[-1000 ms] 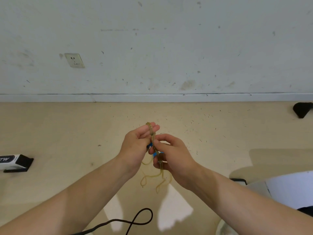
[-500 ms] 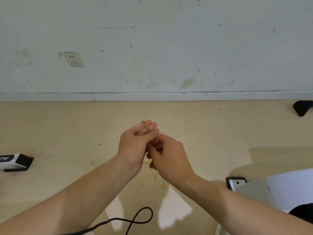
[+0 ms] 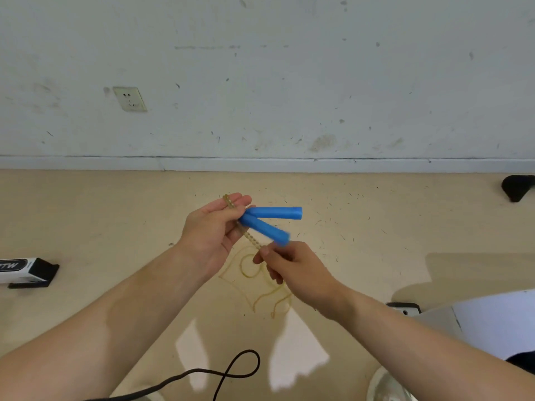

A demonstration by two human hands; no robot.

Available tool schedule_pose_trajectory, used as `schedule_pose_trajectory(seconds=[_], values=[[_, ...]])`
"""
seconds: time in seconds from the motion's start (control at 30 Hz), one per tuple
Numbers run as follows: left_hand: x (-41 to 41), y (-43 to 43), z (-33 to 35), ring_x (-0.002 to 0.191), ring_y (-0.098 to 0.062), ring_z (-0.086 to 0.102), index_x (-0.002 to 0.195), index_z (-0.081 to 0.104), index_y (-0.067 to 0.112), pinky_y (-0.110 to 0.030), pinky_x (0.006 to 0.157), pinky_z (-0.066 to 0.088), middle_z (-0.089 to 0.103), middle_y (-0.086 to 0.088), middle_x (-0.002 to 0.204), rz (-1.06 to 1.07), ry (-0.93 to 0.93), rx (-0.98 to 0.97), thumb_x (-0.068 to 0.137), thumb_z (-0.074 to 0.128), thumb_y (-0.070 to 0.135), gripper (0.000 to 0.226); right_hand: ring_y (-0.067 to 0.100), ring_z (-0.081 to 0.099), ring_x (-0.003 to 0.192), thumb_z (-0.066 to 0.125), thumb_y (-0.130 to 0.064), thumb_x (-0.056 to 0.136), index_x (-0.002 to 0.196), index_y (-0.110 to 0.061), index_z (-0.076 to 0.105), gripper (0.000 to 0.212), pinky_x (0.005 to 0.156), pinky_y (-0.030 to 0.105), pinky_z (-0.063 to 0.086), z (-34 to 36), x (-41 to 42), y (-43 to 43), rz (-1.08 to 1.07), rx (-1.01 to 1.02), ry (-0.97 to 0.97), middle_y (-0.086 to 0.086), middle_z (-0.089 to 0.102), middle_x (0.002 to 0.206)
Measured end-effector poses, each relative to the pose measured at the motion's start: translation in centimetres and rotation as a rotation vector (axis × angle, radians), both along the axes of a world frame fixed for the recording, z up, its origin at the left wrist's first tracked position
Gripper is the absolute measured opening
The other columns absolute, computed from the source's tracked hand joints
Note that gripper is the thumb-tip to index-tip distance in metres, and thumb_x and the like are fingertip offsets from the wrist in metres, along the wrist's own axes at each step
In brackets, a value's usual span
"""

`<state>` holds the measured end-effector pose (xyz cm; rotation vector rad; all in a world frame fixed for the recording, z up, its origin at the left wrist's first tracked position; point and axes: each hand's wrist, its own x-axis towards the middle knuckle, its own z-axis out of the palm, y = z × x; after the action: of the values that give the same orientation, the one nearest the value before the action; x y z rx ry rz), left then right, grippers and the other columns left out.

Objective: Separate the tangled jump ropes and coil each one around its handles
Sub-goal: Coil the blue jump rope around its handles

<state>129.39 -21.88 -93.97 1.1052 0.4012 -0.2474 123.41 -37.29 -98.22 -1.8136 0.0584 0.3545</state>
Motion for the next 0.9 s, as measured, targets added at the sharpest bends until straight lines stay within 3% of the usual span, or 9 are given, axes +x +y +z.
schedule_pose_trajectory(seconds=[0.1, 0.23, 0.33, 0.43, 0.73, 0.9], values=[[0.5, 1.1, 0.4, 0.088, -0.011, 0.073, 0.120, 0.064, 0.001, -0.023, 0.071, 0.060, 0.076, -0.004, 0.107, -0.094, -0.041, 0.009, 0.093, 0.059, -0.003, 0.028, 0.012, 0.042, 0.060, 0.052, -0.025, 0.103, 0.088, -0.014, 0.074, 0.029, 0.062, 0.021, 0.040, 0.2, 0.8, -1.4, 0.047, 0.132, 0.050, -0.003, 0.049, 0.061], [0.4, 1.9, 1.2, 0.099, -0.020, 0.073, 0.122, 0.063, 0.000, -0.027, 0.079, 0.060, 0.074, -0.007, 0.113, -0.426, -0.126, 0.112, 0.093, 0.055, -0.005, 0.031, 0.015, 0.027, 0.057, 0.060, -0.018, 0.094, 0.071, -0.018, 0.072, 0.026, 0.060, 0.027, 0.035, 1.2, 2.2, -3.1, 0.027, 0.261, 0.188, -0.003, 0.033, 0.059], [0.1, 1.9, 1.5, 0.103, -0.028, 0.072, 0.120, 0.064, 0.003, -0.031, 0.083, 0.060, 0.074, -0.011, 0.114, -0.591, -0.181, 0.244, 0.091, 0.058, -0.008, 0.032, 0.016, 0.021, 0.059, 0.060, -0.021, 0.097, 0.073, -0.017, 0.073, 0.027, 0.058, 0.027, 0.029, 2.2, 2.8, -3.9, 0.028, 0.252, 0.198, -0.004, 0.026, 0.059], [0.0, 1.8, 1.6, 0.103, -0.024, 0.072, 0.119, 0.066, 0.006, -0.033, 0.088, 0.059, 0.075, -0.008, 0.111, -0.700, -0.241, 0.421, 0.091, 0.061, -0.006, 0.031, 0.013, 0.025, 0.054, 0.063, -0.022, 0.095, 0.078, -0.011, 0.072, 0.023, 0.058, 0.027, 0.031, 2.8, 3.0, -3.9, 0.040, 0.174, 0.196, -0.008, 0.029, 0.055], [-0.2, 1.5, 1.1, 0.092, -0.011, 0.074, 0.110, 0.071, 0.016, -0.026, 0.071, 0.060, 0.077, 0.005, 0.101, -0.712, -0.340, 0.702, 0.089, 0.070, 0.001, 0.026, 0.012, 0.030, 0.049, 0.065, -0.020, 0.093, 0.078, -0.010, 0.073, 0.020, 0.052, 0.026, 0.035, 3.4, 2.5, -3.3, 0.017, 0.099, 0.153, -0.010, 0.033, 0.050], [0.1, 1.4, 0.3, 0.089, -0.006, 0.073, 0.109, 0.072, 0.014, -0.025, 0.083, 0.059, 0.076, 0.004, 0.097, -0.637, -0.498, 0.927, 0.083, 0.076, -0.002, 0.031, 0.014, 0.040, 0.049, 0.056, -0.014, 0.096, 0.094, 0.005, 0.072, 0.025, 0.055, 0.029, 0.044, 4.1, 2.4, -2.6, -0.060, 0.156, 0.170, 0.002, 0.053, 0.059]])
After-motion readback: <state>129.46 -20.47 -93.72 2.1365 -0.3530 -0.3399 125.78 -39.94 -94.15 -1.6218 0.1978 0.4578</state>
